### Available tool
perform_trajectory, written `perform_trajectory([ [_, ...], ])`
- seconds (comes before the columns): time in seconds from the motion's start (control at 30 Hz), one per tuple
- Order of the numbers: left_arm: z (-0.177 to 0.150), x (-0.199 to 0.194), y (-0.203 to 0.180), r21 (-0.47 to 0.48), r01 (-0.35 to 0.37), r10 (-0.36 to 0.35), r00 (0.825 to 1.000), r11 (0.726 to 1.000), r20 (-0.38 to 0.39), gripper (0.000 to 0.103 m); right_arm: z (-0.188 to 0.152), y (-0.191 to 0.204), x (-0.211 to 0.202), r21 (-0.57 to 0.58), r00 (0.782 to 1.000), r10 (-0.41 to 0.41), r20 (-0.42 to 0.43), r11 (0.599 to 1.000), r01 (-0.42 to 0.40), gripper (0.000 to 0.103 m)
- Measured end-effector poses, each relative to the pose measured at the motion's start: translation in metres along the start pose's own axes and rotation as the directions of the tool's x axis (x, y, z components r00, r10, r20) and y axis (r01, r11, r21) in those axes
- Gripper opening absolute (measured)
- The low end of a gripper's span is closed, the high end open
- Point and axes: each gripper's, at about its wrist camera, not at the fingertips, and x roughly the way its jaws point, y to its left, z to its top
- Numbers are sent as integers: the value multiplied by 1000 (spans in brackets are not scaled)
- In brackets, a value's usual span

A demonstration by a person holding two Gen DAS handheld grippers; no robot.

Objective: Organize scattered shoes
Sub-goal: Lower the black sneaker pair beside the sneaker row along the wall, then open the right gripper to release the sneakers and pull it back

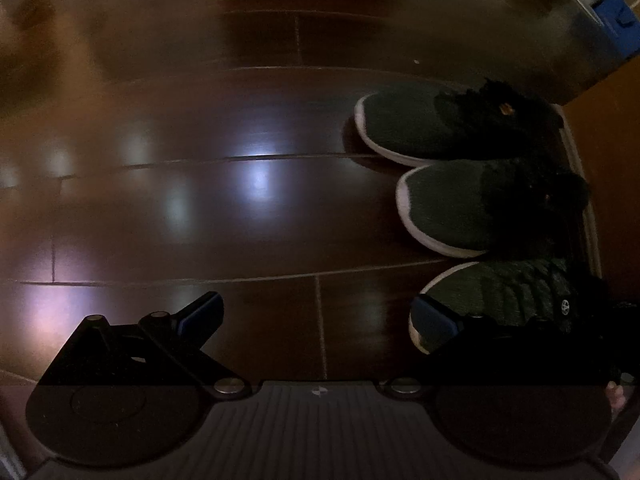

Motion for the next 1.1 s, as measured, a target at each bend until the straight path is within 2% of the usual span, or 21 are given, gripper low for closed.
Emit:
perform_trajectory([
  [0.27,12,-19,66,-95,-22,22,1000,995,2,101,-49,39,-49,-212,993,42,107,977,-19,54],
  [0.43,22,-32,112,-158,-45,47,999,986,12,101,-111,80,-68,-410,993,103,63,910,-69,54],
  [0.6,31,-51,169,-230,-74,83,996,970,29,101,-169,117,-82,-524,987,161,-11,840,-143,54],
  [0.7,31,-66,211,-294,-101,111,994,950,16,101,-209,149,-86,-617,980,193,-50,766,-182,54],
  [0.77,27,-77,236,-328,-126,134,991,936,1,101,-244,176,-91,-715,976,205,-68,673,-191,54],
  [0.87,20,-96,284,-401,-180,182,983,898,-31,101,-290,209,-103,-803,963,234,-131,545,-242,54],
  [1.0,15,-112,330,-489,-213,215,975,846,-52,101,-343,245,-120,-860,941,257,-219,404,-310,54],
  [1.07,14,-120,357,-535,-222,227,972,815,-57,101,-383,268,-131,-880,921,263,-286,308,-361,54],
  [1.1,13,-125,371,-559,-226,234,970,798,-59,101,-394,274,-134,-883,916,263,-304,283,-374,54],
])
